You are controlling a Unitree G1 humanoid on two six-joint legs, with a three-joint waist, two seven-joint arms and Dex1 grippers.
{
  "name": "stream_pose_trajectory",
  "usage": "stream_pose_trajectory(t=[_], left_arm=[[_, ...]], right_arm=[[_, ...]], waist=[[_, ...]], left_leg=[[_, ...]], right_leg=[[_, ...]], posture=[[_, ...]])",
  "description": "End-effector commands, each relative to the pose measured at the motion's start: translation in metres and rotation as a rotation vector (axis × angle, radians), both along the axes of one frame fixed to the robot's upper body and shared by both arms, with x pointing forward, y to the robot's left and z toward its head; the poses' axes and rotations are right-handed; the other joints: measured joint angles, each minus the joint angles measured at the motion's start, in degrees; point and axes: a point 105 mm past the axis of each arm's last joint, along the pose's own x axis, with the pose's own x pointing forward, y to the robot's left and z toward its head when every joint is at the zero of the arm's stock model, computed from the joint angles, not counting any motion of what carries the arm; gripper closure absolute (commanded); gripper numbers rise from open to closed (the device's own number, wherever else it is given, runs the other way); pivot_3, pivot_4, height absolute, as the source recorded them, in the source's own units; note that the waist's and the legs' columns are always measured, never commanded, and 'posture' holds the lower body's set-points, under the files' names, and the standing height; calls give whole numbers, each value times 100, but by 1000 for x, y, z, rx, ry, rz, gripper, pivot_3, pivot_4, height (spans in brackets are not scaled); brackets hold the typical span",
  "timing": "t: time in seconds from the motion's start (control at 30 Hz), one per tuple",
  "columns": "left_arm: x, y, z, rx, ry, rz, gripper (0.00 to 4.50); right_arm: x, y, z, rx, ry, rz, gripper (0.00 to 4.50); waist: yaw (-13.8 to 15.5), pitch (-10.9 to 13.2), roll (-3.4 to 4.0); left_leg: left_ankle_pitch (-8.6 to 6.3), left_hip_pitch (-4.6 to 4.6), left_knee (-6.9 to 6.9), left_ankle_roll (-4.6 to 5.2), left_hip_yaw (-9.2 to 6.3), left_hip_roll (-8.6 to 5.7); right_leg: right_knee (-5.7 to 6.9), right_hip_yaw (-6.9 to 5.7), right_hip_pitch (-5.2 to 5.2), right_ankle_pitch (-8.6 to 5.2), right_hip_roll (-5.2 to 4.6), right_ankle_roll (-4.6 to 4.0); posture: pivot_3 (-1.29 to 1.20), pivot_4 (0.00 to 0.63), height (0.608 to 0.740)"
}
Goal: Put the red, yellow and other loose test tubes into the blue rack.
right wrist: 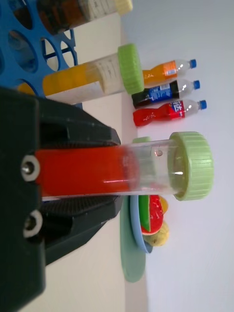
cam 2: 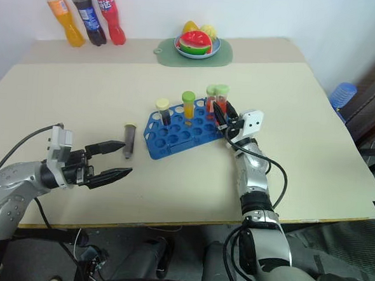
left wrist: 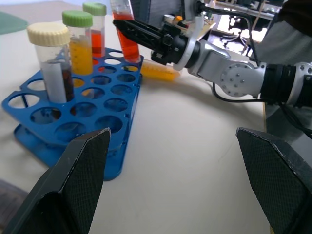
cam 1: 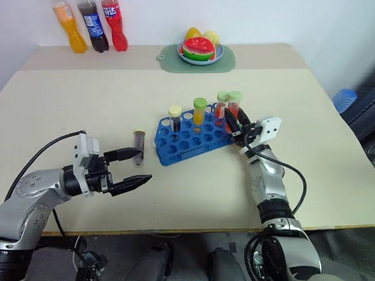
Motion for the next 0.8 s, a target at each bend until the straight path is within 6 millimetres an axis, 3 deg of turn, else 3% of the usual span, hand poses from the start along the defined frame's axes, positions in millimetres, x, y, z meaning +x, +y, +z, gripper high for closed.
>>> stream_pose_trajectory(t=[0.03, 0.1, 0.13, 0.3, 0.5, 0.67, 0.8], left_arm=[[-2, -2, 6, -8, -21, -14, 215], [-3, -3, 6, -10, -21, -13, 215], [-3, -3, 6, -12, -20, -13, 215], [-2, -7, 2, -27, -16, -15, 215], [1, -15, -3, -34, -15, -45, 215], [-3, -17, -6, 29, -18, -144, 215], [2, -17, -3, 69, -51, -208, 215]], right_arm=[[-2, 8, 8, -48, -57, 18, 1273], [-4, 5, 10, -102, -71, 9, 247], [-8, 2, 12, -139, -78, 8, 57], [-41, -15, 27, -292, -43, 85, 57], [-87, -41, 46, -469, 185, 156, 57], [-86, -70, 49, -483, 500, 149, 57], [-61, -84, 52, -405, 700, 98, 57]], waist=[[-1, 2, 2], [8, 2, 3], [25, 2, 3], [94, 2, 3], [81, 4, 6], [71, 7, 1], [80, 8, 0]], left_leg=[[0, 0, -4, 0, 0, 0], [1, -3, -9, -1, 1, 0], [2, -3, -9, -3, 1, -1], [0, -7, -3, 1, 0, -7], [-3, -18, -6, 4, 2, -3], [-8, -22, -1, 13, 8, -1], [-10, -26, 1, 16, 11, -1]], right_leg=[[0, 0, -1, -1, 0, -1], [0, 3, -9, -1, 0, -2], [-1, 3, -16, -1, -1, -2], [-7, 3, -14, -1, -6, -1], [-7, 8, -6, -2, -20, -2], [-22, 1, 3, -10, -27, -14], [-28, -2, 3, -12, -30, -19]], posture=[[0, 150, 740], [0, 150, 740], [0, 150, 740], [0, 150, 740], [0, 150, 740], [0, 150, 740], [0, 150, 740]])
